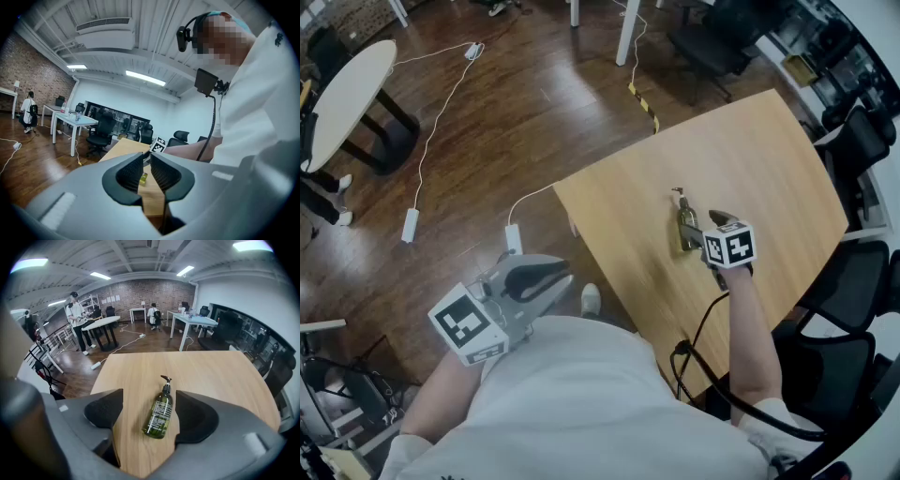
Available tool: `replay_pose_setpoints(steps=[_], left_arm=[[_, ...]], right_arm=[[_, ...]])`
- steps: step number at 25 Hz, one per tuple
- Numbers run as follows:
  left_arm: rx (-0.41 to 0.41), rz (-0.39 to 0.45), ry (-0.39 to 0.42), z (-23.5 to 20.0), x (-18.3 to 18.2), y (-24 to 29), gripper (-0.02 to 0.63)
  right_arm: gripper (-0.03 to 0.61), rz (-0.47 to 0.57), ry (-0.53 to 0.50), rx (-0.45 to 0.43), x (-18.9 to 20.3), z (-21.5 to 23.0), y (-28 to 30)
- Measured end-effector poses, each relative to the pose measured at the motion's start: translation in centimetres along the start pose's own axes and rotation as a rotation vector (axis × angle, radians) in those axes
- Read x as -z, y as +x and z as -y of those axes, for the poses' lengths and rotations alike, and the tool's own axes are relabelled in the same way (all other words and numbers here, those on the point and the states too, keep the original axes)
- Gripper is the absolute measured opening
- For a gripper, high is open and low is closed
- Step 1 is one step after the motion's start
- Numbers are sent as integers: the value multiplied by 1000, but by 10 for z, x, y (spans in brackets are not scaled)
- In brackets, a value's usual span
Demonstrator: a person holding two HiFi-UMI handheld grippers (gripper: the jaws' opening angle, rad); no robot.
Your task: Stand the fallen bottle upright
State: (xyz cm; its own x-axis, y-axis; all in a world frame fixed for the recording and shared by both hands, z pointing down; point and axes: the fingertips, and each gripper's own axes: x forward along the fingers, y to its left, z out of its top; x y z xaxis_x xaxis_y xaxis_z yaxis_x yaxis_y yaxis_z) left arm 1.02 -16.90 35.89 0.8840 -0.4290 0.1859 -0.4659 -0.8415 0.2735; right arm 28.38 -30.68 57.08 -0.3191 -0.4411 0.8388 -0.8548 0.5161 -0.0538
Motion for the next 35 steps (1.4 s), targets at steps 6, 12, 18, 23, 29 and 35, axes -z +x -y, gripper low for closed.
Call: replay_pose_setpoints(steps=[6, 12, 18, 23, 29, 35], left_arm=[[-73, -25, -30, -7, 3, 8, 46], [-152, -48, -60, -12, 9, 4, 48], [-199, -41, -72, -19, 9, 1, 47], [-196, -45, -79, -19, 11, 1, 46], [-178, -53, -71, -23, 9, 4, 48], [-155, -61, -57, -23, 5, 10, 46]], right_arm=[[356, -155, 53, -51, 12, 46, 55], [357, -327, 129, -165, 31, 46, 97], [324, -384, 163, -224, 43, 36, 111], [316, -318, 176, -186, 36, 36, 109], [313, -16, 164, -90, -15, 46, 85], [311, 222, 63, 54, -50, 53, 69]])
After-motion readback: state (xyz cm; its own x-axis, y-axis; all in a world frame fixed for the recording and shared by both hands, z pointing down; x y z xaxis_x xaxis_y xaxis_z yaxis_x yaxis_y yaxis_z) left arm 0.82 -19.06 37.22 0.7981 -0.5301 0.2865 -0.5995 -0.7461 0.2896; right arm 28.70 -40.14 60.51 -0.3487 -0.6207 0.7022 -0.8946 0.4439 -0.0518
